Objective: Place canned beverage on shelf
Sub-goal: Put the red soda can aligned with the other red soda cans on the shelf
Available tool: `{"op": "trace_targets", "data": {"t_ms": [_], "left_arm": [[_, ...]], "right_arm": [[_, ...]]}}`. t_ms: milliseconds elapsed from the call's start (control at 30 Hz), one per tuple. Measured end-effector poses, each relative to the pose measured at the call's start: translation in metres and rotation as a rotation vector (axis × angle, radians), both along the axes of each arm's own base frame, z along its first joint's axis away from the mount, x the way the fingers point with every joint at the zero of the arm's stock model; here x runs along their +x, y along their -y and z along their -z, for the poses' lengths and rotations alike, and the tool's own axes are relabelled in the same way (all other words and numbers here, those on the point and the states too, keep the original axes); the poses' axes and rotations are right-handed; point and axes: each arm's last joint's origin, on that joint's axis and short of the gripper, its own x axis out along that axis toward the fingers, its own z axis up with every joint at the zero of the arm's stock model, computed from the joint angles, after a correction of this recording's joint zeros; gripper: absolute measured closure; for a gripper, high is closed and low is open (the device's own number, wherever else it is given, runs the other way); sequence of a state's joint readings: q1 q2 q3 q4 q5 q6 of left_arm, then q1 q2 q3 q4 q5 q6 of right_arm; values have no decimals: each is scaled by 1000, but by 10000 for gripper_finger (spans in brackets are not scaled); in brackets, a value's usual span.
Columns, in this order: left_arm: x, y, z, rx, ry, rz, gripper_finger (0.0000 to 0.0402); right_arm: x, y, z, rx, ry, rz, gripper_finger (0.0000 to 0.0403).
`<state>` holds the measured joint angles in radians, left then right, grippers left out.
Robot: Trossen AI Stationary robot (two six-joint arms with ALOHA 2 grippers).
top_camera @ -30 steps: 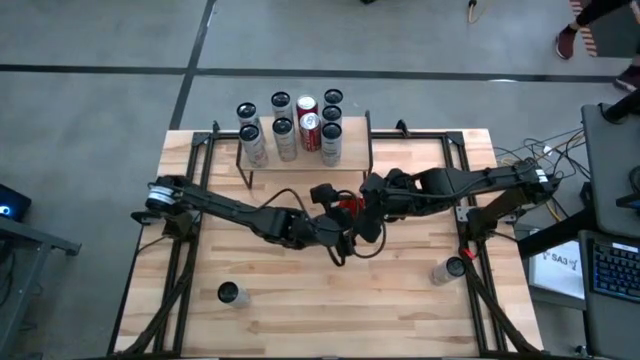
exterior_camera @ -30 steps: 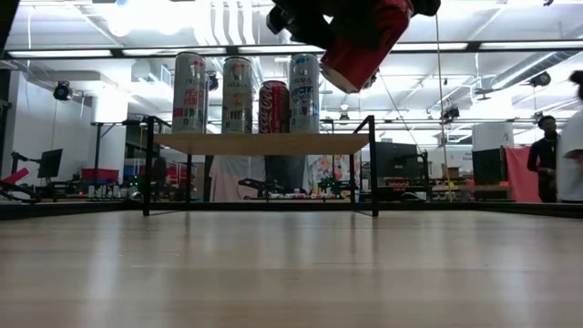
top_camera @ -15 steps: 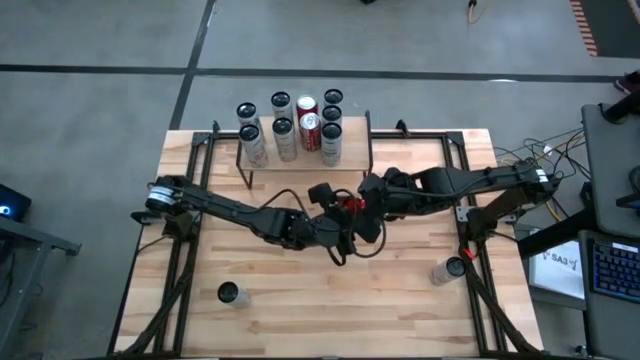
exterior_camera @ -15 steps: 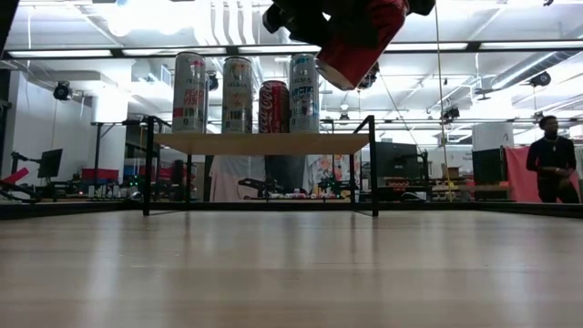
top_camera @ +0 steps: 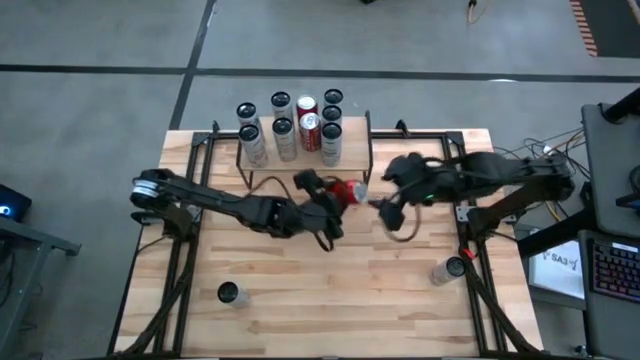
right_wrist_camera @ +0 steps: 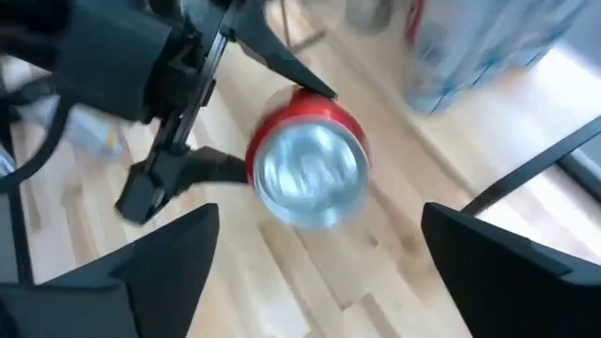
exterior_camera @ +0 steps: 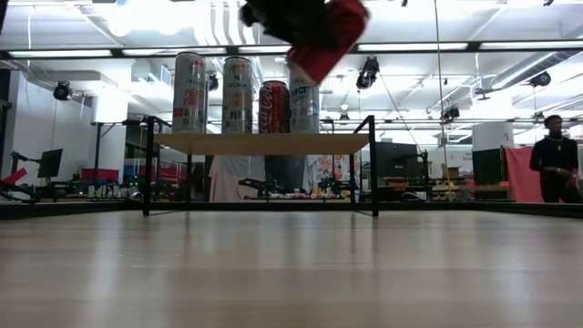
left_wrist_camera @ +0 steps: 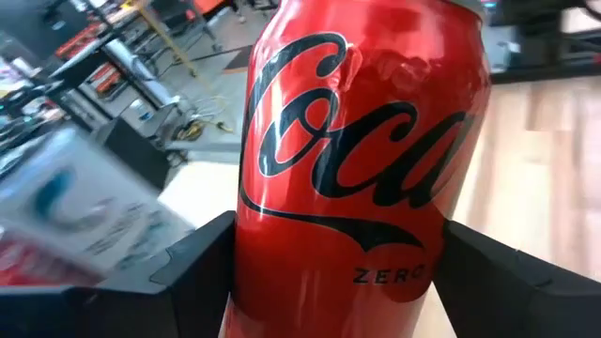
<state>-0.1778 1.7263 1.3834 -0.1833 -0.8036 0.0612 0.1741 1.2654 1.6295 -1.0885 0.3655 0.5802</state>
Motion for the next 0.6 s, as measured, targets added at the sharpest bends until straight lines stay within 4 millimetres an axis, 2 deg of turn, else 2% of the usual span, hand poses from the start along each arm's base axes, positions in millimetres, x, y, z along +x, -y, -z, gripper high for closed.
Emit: {"op": "trace_targets", "data": {"t_ms": [133, 267, 400, 600], "left_arm": [[-20, -13, 2, -11, 74, -28, 118], [-42, -30, 4, -58, 278, -71, 118], [-62, -42, 24, -82, 428, -120, 118], [-83, -51, 55, -94, 628, -191, 118]], "right_arm": [[-24, 7, -16, -90, 74, 34, 73], [-35, 10, -19, -165, 109, 60, 92], [-35, 11, -13, -207, 149, 44, 112], [-24, 9, 11, -275, 187, -12, 143]]}}
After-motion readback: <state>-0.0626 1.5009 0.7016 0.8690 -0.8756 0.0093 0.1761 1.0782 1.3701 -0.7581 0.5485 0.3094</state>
